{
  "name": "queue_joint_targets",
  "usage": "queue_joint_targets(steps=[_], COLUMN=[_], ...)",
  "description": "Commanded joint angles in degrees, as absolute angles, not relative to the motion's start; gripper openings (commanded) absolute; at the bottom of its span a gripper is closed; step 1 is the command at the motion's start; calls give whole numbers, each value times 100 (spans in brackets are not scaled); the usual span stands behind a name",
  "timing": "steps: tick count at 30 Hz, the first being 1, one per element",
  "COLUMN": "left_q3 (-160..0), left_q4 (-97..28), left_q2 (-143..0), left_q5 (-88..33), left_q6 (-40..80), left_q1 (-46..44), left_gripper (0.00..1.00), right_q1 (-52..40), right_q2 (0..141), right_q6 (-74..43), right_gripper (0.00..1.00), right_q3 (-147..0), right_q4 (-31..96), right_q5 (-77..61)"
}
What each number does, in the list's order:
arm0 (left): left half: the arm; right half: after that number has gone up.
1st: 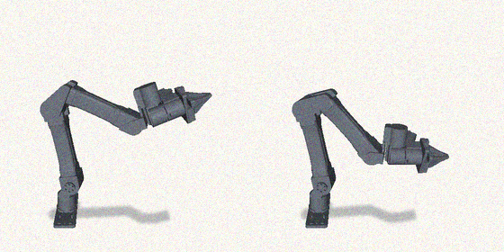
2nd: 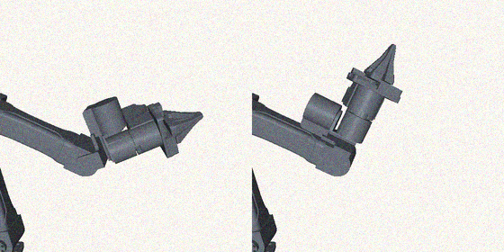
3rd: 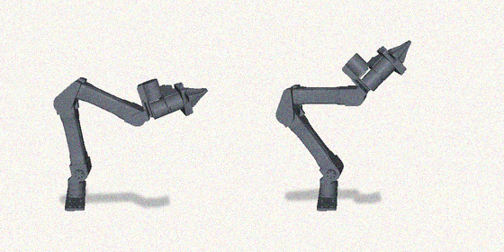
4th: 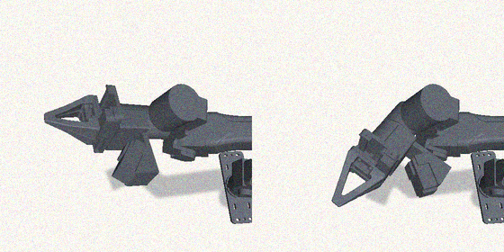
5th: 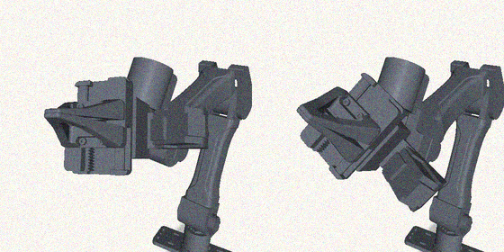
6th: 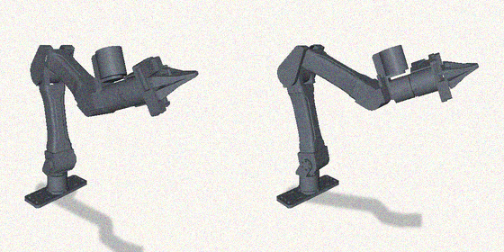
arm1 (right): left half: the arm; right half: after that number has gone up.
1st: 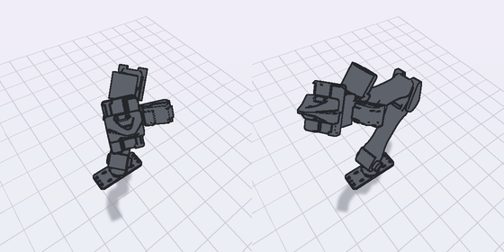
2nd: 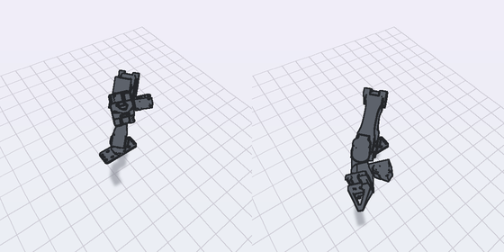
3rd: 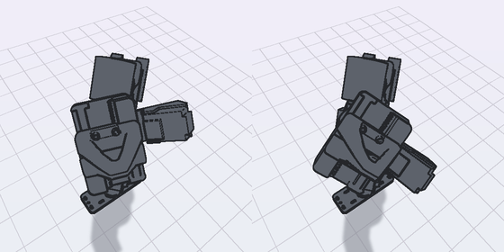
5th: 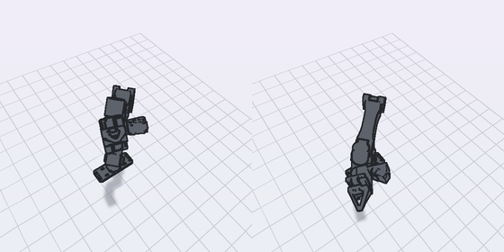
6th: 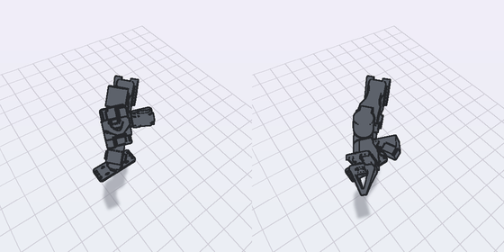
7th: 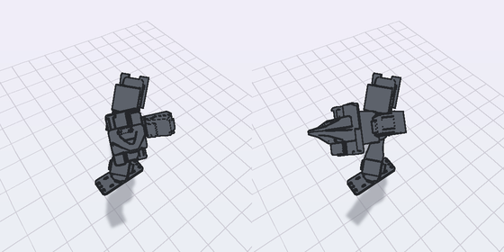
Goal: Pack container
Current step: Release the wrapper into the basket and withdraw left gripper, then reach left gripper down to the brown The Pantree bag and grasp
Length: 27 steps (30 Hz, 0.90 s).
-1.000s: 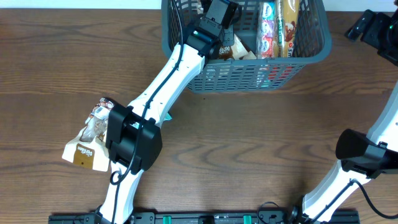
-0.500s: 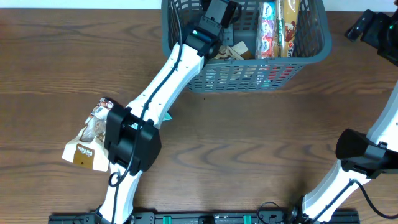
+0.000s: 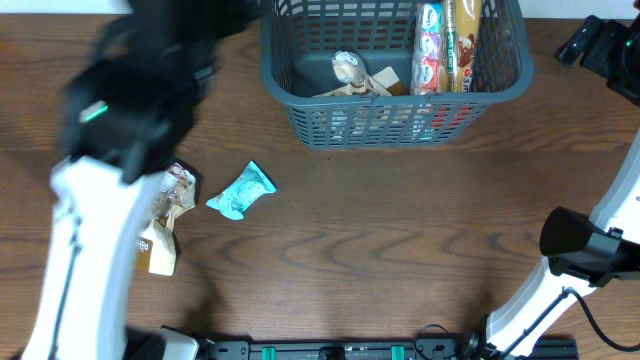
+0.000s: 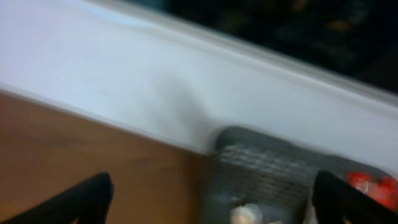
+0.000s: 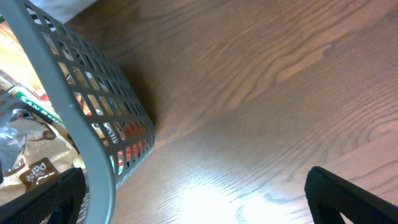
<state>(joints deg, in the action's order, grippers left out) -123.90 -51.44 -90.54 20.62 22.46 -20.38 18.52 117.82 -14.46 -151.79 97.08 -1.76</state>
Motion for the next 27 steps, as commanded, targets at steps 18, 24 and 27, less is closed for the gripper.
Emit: queue_joint_targets(steps=[18, 24, 27], left_q3=[-11605, -10101, -8995], left_q4=[-9677, -9177, -8294], left_q2=[-8519, -8519, -8532], left_q5=[2128, 1422, 867], left_q6=[8431, 10302, 10425], left_q1=[718, 1026, 1173], left_gripper=[99, 99, 99], right_q1=[1876, 1876, 1876], right_q2=[11767, 11767, 11767], right_q6=[-1413, -1413, -1413], right_gripper=[99, 99, 99], right_q3=[-15168, -15170, -15170], right_q4=[9690, 9690, 9690], right_q5=[-198, -198, -198])
